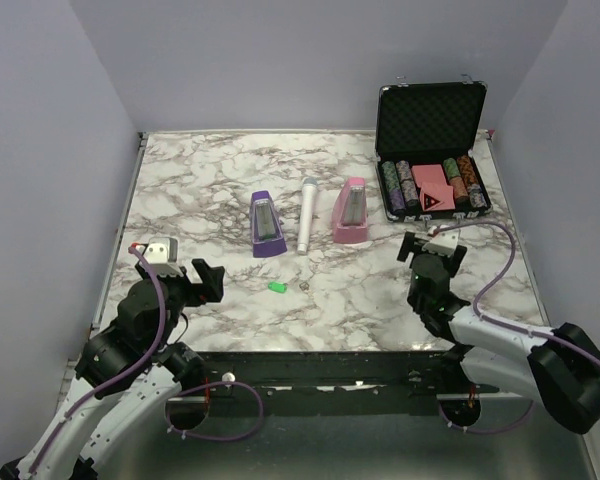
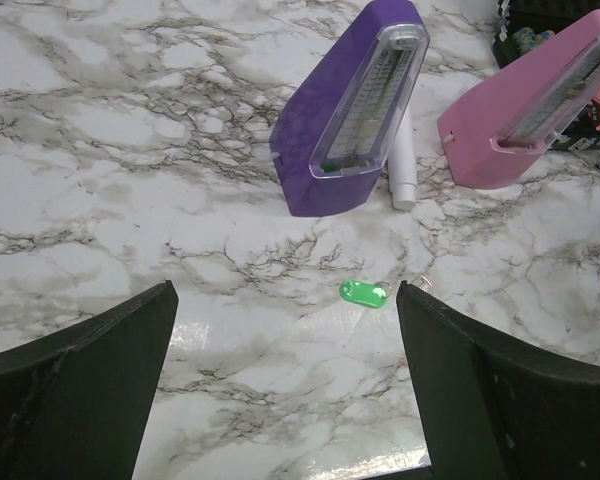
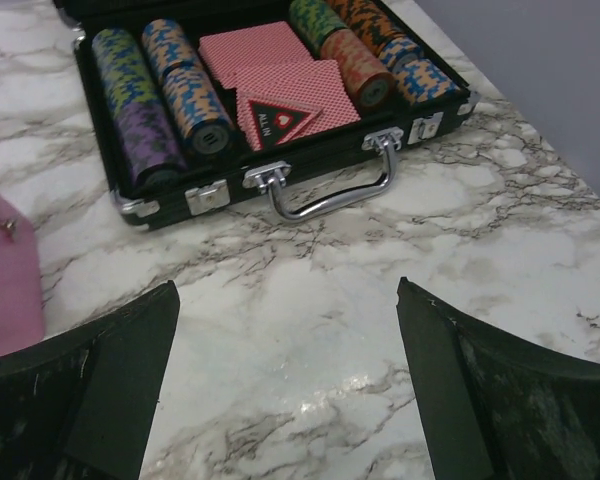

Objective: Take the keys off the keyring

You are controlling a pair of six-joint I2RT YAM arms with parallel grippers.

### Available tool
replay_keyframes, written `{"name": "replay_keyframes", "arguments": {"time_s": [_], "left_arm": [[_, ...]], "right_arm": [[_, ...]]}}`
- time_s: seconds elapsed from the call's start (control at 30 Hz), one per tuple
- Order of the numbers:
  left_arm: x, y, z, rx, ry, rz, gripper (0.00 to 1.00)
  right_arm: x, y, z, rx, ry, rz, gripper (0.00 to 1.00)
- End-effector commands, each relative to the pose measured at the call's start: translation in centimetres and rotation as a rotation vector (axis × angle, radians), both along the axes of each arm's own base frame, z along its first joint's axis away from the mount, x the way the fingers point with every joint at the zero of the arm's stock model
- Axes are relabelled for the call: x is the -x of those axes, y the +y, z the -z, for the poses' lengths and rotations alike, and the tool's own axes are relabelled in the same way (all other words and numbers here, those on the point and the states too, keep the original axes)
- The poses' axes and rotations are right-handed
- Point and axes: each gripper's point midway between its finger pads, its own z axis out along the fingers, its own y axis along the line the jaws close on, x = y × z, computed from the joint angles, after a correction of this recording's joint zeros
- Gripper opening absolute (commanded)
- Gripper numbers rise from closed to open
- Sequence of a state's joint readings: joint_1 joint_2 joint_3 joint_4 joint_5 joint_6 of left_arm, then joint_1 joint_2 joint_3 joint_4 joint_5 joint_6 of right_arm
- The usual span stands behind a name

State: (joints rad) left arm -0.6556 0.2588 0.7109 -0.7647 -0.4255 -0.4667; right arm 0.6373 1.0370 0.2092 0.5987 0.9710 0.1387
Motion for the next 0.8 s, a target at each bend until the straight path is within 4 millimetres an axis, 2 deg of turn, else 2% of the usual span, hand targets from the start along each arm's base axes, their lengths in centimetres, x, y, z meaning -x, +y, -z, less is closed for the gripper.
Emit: {"name": "replay_keyframes", "arguments": {"time_s": [0.0,0.1,0.17,0.33,0.5,0.67,0.77], "left_arm": [[-0.1,-0.3,-0.1,-0.009,-0.005,0.021,0.99],[-0.1,-0.4,0.0,-0.013,0.002,0.024,0.99],[-0.2,-0.4,0.1,-0.016,0.004,0.025,0.99],[-0.2,-0.6,0.2,-0.021,0.014,0.028,0.99],[-0.2,-0.6,0.2,-0.02,0.011,0.031,0.99],[-0.3,-0.6,0.2,-0.023,0.009,0.029,0.99],[-0.4,-0.8,0.4,-0.028,0.017,0.033,0.99]], "right_arm": [[-2.5,-1.6,-2.3,-0.086,-0.131,0.038,0.96],[-2.9,-3.4,-1.1,-0.105,-0.132,0.097,0.97],[-3.2,-3.9,-0.6,-0.09,-0.127,0.119,1.0],[-4.4,-5.2,0.5,-0.09,-0.134,0.173,1.0],[-6.7,-4.3,0.4,-0.06,-0.137,0.08,1.0],[-7.8,-4.6,1.1,-0.065,-0.151,0.039,1.0],[-8.6,-3.9,1.7,-0.06,-0.111,-0.023,1.0]]}}
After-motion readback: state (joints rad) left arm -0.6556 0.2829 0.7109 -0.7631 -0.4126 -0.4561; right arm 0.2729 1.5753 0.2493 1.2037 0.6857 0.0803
